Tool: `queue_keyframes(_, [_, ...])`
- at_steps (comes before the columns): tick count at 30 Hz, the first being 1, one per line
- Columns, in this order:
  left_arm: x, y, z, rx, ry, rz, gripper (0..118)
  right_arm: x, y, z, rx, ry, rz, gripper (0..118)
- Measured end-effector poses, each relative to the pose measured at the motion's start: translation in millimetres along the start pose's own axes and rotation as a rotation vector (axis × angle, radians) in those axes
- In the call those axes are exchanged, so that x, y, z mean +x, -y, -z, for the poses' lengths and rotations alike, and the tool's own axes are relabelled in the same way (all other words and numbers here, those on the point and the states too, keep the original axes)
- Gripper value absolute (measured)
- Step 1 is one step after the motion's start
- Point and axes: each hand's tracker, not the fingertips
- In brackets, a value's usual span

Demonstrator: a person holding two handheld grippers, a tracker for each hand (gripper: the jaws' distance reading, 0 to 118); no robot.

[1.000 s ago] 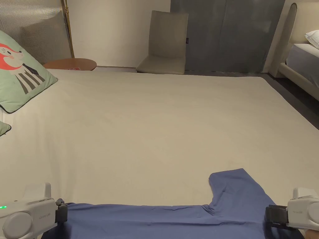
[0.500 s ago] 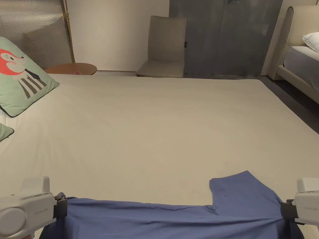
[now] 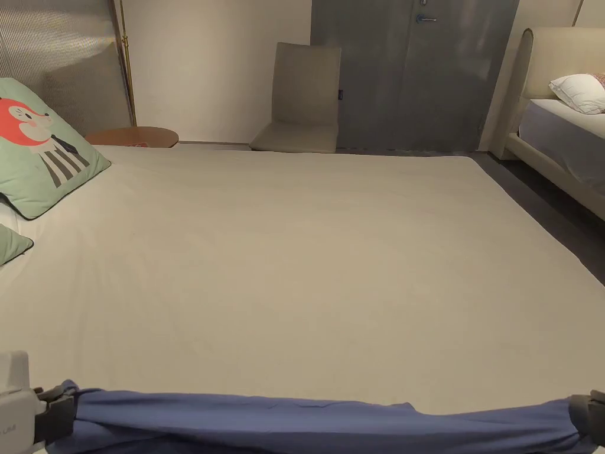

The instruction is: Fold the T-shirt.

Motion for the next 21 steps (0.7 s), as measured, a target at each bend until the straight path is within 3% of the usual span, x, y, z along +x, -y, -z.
queue_keyframes(5, [-12, 50, -14, -0.070, -0.013, 0.007, 4, 1, 55, 2, -0.087, 0.028, -0.031, 5])
queue_keyframes(12, [-25, 100, -17, -0.151, -0.024, -0.031, 4, 9, 112, 5, -0.178, 0.028, 0.036, 5])
queue_keyframes(21, [-29, 122, -3, -0.181, -0.043, -0.044, 4, 13, 140, 17, -0.194, 0.044, 0.090, 5])
